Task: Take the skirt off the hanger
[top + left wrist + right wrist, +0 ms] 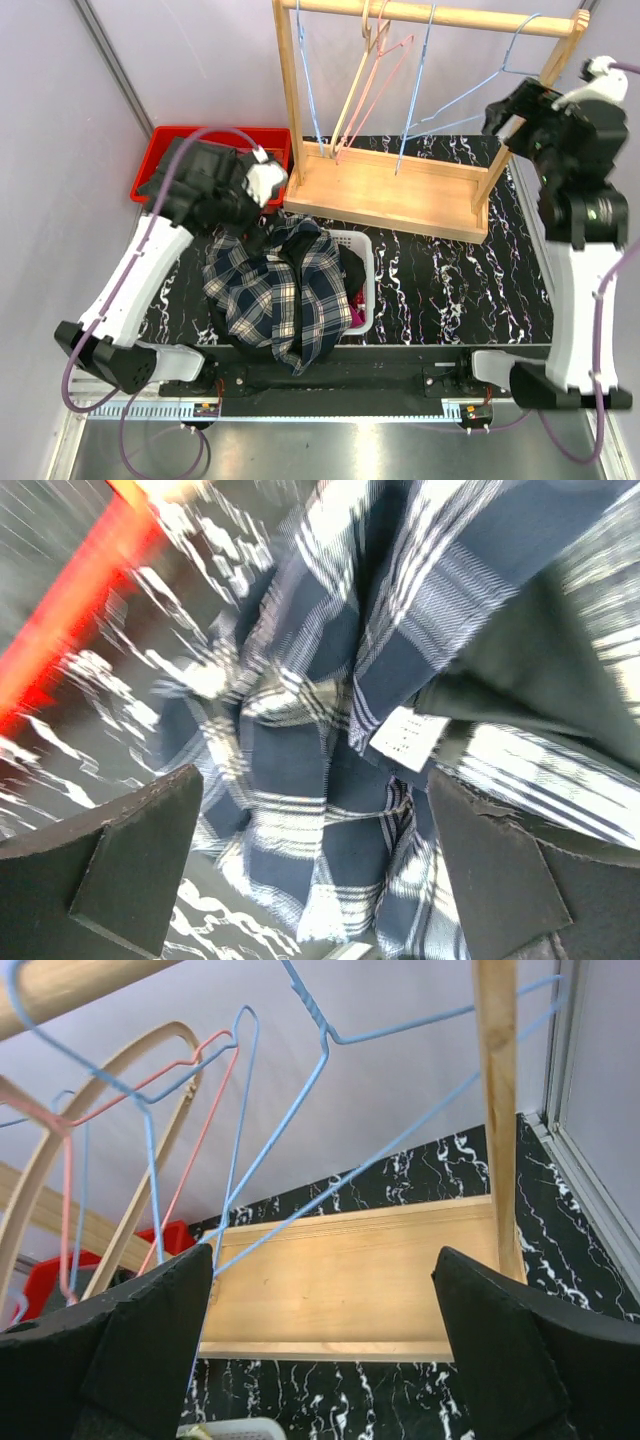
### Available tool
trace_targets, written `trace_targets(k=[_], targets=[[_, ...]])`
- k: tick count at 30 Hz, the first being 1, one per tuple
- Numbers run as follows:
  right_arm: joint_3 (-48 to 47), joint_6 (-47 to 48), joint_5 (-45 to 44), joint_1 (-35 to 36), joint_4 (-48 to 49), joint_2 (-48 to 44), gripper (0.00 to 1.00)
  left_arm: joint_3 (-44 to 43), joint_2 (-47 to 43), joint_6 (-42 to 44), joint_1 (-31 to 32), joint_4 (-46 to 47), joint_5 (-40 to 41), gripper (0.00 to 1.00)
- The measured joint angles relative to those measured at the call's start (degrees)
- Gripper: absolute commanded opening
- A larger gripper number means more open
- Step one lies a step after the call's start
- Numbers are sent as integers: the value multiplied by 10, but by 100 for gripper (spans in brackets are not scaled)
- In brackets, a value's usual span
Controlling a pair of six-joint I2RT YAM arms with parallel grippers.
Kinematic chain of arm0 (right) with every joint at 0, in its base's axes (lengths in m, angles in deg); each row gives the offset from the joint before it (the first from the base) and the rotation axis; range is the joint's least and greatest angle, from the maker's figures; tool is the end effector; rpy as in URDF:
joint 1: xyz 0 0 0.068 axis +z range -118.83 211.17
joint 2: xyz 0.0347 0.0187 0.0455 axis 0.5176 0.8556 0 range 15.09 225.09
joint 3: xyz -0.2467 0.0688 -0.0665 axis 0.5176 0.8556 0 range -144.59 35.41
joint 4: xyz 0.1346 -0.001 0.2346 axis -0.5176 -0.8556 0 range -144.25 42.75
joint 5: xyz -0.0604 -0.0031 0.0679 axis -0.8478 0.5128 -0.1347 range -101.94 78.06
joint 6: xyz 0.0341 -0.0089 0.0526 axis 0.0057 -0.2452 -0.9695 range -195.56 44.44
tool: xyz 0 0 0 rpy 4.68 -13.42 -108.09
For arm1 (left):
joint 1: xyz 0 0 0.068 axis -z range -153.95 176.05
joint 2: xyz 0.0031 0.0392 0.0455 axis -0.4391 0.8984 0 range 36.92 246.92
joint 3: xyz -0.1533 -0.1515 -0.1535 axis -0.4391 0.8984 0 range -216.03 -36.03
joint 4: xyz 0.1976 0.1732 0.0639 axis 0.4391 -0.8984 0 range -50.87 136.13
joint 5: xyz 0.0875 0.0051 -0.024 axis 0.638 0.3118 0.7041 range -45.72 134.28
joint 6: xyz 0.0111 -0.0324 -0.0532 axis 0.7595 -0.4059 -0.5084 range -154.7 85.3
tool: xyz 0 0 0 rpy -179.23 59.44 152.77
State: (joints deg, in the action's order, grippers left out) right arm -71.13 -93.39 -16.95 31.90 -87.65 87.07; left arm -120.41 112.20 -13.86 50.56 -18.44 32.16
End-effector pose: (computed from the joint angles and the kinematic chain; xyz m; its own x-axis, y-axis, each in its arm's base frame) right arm 0.2385 -0.0012 0.5377 -0.0743 0.3042 -0.9497 0.1019 0.9497 0.2962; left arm 0.2376 -0.1196 0.3600 -0.5178 0.6183 -0.5913 0.7470 0.6637 0.0399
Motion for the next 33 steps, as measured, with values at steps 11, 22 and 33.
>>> trace_targets(k=[11, 22, 33], targets=[[280, -14, 132, 29, 85, -317, 100, -124, -83, 17, -14, -69, -88, 99], [440, -33, 212, 44, 24, -336, 100, -17, -155, -49, -90, 31, -72, 99], [437, -35, 148, 289, 13, -255, 100, 86, -168, -150, -96, 117, -37, 99]])
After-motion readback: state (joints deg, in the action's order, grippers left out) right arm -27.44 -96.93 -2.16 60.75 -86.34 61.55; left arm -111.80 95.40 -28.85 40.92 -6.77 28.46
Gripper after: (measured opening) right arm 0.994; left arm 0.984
